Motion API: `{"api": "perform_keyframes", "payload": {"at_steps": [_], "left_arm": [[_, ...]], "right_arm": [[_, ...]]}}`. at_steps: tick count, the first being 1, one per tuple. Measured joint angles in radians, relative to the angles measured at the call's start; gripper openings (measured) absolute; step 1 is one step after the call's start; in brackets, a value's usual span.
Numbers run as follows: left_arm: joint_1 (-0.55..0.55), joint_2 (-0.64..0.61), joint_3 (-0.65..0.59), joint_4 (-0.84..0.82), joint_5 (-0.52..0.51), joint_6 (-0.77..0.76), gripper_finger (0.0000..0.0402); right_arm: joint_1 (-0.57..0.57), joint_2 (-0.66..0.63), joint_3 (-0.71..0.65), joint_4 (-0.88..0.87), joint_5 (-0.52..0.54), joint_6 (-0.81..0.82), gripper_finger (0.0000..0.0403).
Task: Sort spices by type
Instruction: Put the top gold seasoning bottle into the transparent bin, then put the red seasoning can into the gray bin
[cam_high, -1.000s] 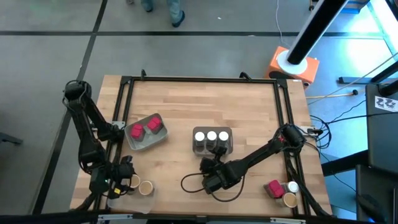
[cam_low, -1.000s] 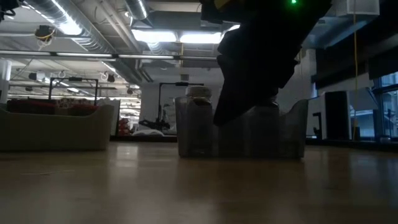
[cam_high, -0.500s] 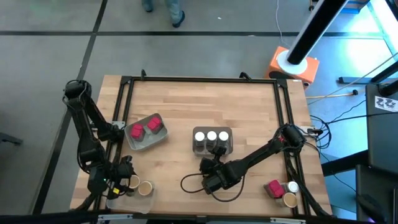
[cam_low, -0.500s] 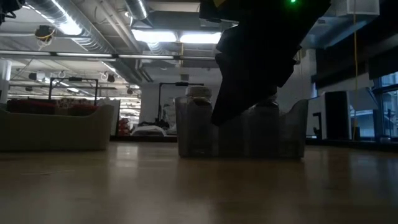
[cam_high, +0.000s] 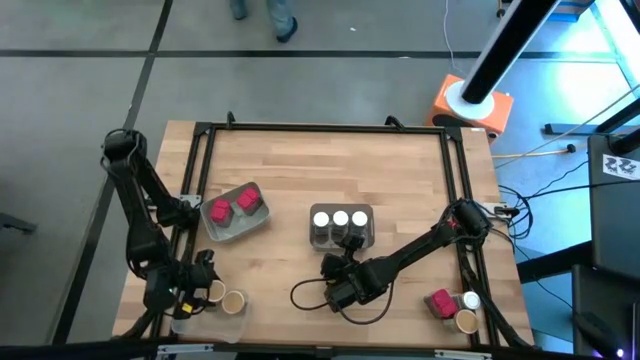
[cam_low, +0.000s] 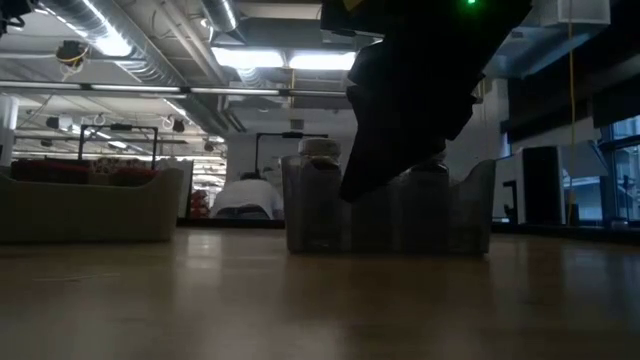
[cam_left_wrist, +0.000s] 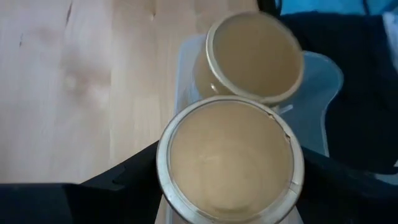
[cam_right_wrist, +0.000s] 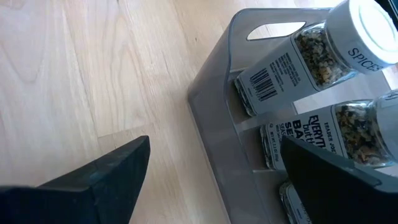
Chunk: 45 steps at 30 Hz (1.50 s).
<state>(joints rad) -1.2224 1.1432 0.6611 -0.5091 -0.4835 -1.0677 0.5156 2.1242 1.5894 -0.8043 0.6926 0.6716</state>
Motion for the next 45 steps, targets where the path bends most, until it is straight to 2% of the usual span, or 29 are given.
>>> {"api": "perform_keyframes", "payload": {"at_steps": [8,14,19,22,26,31,35,41,45], "left_arm": [[0.0,0.017,-0.002,-0.002,-0.003,0.005,0.0278],[0.0,0.017,-0.002,-0.003,0.003,-0.024,0.0326],[0.001,0.0,0.0,-0.006,0.069,-0.014,0.0359],[0.011,-0.031,0.014,-0.014,0.125,0.04,0.0362],[0.033,-0.094,0.048,-0.006,0.137,0.113,0.0363],[0.076,-0.186,0.076,0.012,0.099,0.214,0.0363],[0.087,-0.223,0.077,0.094,0.072,0.235,0.0363],[0.089,-0.186,0.075,0.205,0.035,0.343,0.0363],[0.091,-0.149,0.075,0.233,-0.008,0.436,0.0363]], "right_arm": [[0.0,0.0,0.0,0.0,0.004,0.0,0.036],[0.0,0.0,0.0,0.0,0.004,0.0,0.036],[0.0,0.0,0.0,0.001,0.004,0.0,0.036],[0.0,0.0,0.0,0.001,0.004,0.0,0.036],[0.0,0.0,0.0,0.002,0.004,0.0,0.036],[0.0,0.0,0.0,0.0,0.004,0.0,0.036],[0.0,0.0,0.0,-0.004,-0.026,0.0,0.036],[-0.006,0.0,0.0,0.047,-0.034,0.008,0.036],[-0.006,-0.012,0.002,0.026,-0.089,-0.053,0.036]]}}
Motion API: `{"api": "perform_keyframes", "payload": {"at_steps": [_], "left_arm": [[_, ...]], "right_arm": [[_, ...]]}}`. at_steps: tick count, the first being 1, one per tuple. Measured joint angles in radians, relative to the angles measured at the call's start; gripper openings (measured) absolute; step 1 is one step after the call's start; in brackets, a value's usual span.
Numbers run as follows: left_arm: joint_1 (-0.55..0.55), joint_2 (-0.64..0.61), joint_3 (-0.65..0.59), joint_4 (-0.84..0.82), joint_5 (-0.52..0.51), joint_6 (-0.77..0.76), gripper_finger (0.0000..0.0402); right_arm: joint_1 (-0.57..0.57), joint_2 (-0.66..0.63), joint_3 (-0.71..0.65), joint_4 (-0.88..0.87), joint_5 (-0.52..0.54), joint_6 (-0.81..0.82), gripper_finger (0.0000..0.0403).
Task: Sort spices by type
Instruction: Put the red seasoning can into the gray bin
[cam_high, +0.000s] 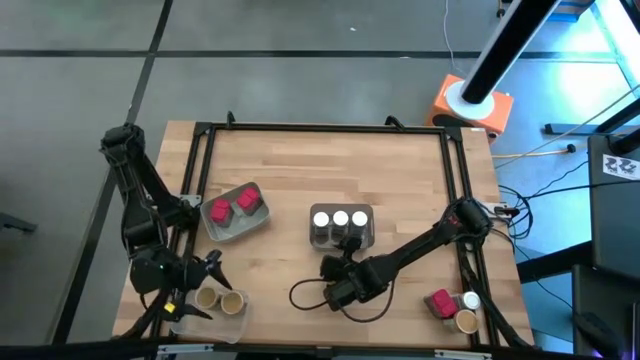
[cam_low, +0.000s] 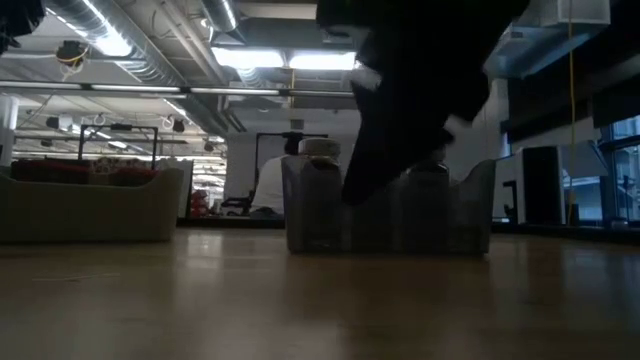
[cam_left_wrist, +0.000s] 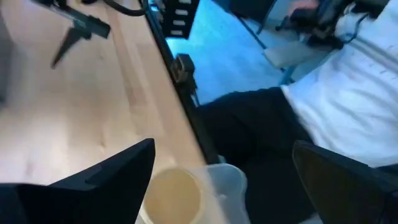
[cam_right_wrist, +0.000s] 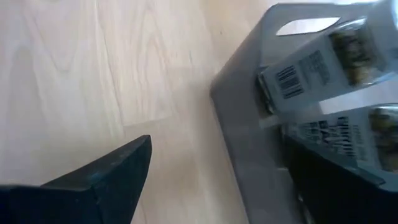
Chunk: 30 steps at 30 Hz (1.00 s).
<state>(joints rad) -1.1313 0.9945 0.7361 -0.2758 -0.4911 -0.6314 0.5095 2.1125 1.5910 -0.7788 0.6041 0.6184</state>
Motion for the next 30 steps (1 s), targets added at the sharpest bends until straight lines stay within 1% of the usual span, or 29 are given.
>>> {"api": "perform_keyframes", "payload": {"at_steps": [3,6,11,18,23,28,30], "left_arm": [[0.021,0.017,0.0,0.007,-0.069,0.077,0.0363],[0.056,0.021,0.0,0.007,-0.107,0.128,0.0363],[0.121,0.021,0.0,0.007,-0.204,0.175,0.0363],[0.236,0.021,0.0,0.022,-0.229,0.269,0.0357],[0.345,0.021,0.0,0.092,-0.234,0.402,0.0358],[0.422,0.021,0.0,0.105,-0.231,0.568,0.0358],[0.444,0.021,0.0,0.113,-0.229,0.616,0.0358]], "right_arm": [[0.001,-0.044,0.034,-0.087,-0.007,0.027,0.036],[0.002,-0.1,0.066,-0.21,-0.03,0.087,0.036],[0.002,-0.202,0.07,-0.398,-0.114,0.198,0.036],[0.045,-0.294,0.071,-0.652,-0.212,0.402,0.036],[0.081,-0.309,0.071,-0.762,-0.339,0.523,0.036],[0.109,-0.309,0.069,-0.793,-0.545,0.615,0.036],[0.112,-0.309,0.068,-0.792,-0.612,0.655,0.036]]}}
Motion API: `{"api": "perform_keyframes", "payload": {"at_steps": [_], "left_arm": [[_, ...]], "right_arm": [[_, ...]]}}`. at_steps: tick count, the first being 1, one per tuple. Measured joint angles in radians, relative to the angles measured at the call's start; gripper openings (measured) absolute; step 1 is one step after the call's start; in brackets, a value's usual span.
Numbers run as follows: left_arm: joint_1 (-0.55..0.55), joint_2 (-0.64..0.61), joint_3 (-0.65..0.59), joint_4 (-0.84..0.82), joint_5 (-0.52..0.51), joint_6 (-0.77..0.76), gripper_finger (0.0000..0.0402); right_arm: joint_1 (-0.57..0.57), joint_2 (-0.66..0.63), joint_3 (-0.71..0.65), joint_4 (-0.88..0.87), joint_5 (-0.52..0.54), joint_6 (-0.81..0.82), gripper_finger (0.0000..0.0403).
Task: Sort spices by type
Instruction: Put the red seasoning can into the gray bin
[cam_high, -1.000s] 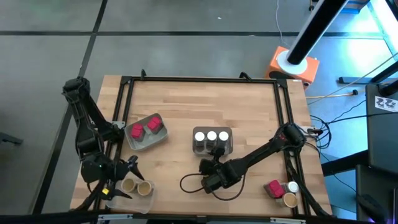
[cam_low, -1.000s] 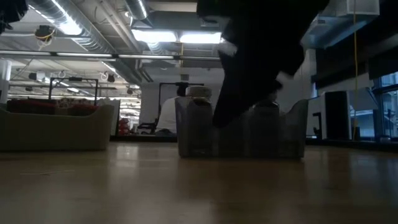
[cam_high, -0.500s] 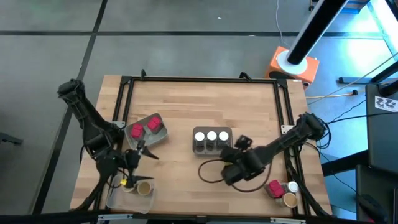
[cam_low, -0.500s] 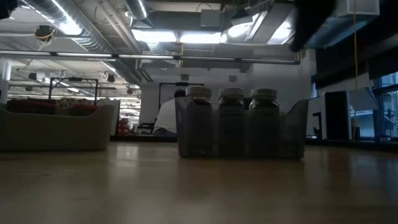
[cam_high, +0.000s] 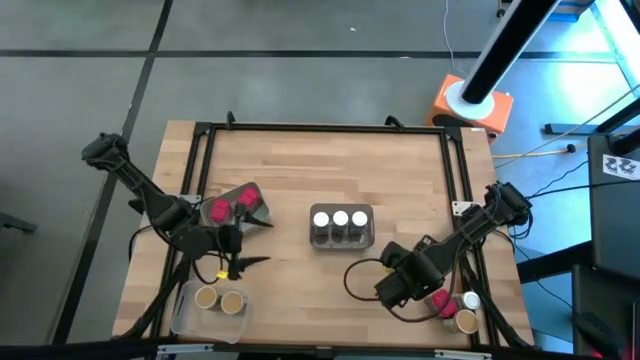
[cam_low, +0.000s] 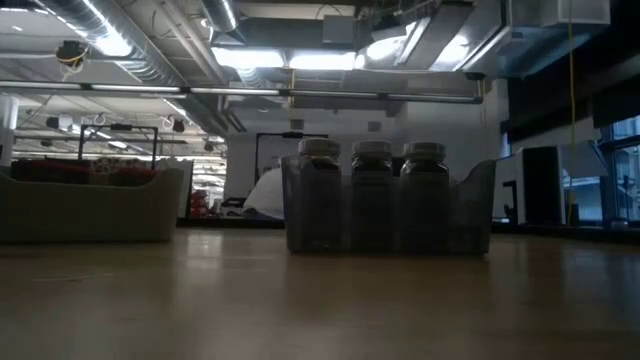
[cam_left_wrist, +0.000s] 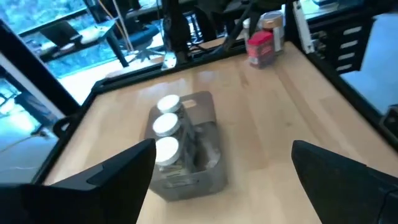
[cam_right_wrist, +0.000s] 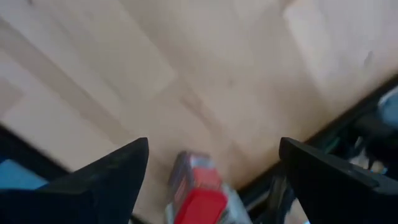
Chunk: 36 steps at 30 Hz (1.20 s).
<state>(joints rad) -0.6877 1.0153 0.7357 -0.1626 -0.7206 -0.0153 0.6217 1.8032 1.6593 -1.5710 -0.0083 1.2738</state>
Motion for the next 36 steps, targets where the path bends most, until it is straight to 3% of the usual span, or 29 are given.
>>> {"api": "perform_keyframes", "payload": {"at_steps": [6,12,19,36], "left_arm": [[0.024,0.0,0.0,-0.062,0.002,-0.103,0.0359],[0.019,0.0,0.0,-0.115,0.006,-0.212,0.0359],[0.019,0.0,0.0,-0.116,0.005,-0.219,0.0359],[0.019,0.0,0.0,-0.12,0.013,-0.218,0.0359]], "right_arm": [[0.021,0.0,-0.014,0.001,-0.139,0.099,0.036],[0.069,0.0,-0.112,0.0,-0.285,0.164,0.036],[0.108,0.0,-0.168,0.006,-0.391,0.25,0.036],[0.139,0.0,-0.264,0.18,-0.403,0.294,0.036]]}}
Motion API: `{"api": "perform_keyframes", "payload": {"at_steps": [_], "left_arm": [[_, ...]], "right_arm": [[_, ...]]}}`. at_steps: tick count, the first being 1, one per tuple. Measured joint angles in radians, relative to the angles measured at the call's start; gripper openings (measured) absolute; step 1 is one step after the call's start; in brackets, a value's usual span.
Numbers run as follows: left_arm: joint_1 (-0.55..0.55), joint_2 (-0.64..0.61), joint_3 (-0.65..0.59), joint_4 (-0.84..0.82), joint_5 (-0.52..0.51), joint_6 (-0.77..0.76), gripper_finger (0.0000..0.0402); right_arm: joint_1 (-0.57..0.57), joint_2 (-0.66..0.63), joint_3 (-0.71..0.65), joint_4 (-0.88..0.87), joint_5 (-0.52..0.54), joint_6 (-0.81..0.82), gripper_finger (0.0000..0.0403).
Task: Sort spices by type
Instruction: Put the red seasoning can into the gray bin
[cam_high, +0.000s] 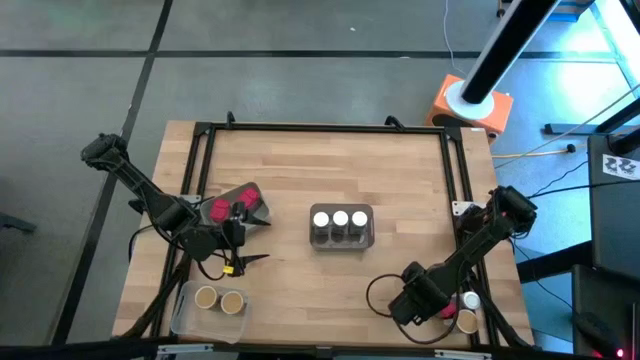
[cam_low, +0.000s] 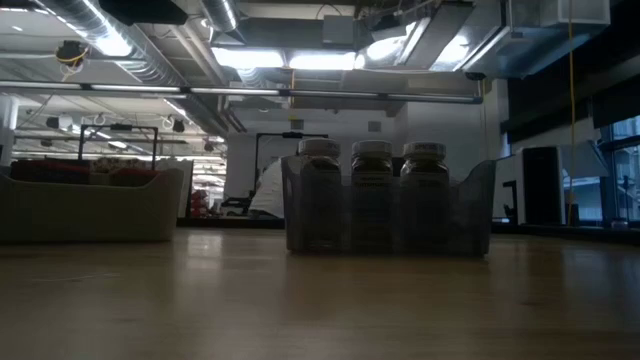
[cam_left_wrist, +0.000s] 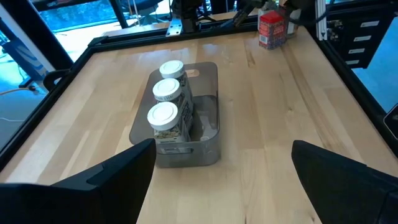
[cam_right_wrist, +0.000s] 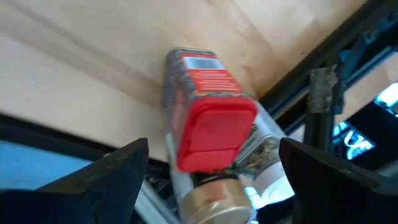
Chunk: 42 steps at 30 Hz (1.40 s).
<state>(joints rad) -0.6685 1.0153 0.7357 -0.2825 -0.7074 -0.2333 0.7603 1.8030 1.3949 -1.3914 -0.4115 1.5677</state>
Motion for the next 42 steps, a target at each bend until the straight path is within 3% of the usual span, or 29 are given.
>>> {"api": "perform_keyframes", "payload": {"at_steps": [8,17,28,33,40,42], "left_arm": [[0.0,0.0,0.0,0.001,0.001,0.004,0.0359],[0.0,0.0,0.0,0.001,0.002,0.004,0.0359],[0.0,0.0,0.0,0.001,0.002,0.005,0.0359],[0.0,0.0,0.0,0.001,0.002,0.005,0.0359],[0.0,0.0,0.0,0.001,0.002,0.005,0.0359],[0.0,0.0,0.0,0.001,0.002,0.005,0.0359]], "right_arm": [[0.014,0.0,-0.068,0.017,0.0,0.008,0.036],[0.013,0.0,-0.172,0.215,-0.041,0.014,0.036],[0.013,0.0,-0.231,0.262,-0.045,0.017,0.0354],[0.013,0.0,-0.262,0.276,-0.071,0.019,0.0312],[0.013,0.0,-0.265,0.277,-0.071,0.02,0.0213],[0.013,0.0,-0.265,0.277,-0.071,0.02,0.0206]]}}
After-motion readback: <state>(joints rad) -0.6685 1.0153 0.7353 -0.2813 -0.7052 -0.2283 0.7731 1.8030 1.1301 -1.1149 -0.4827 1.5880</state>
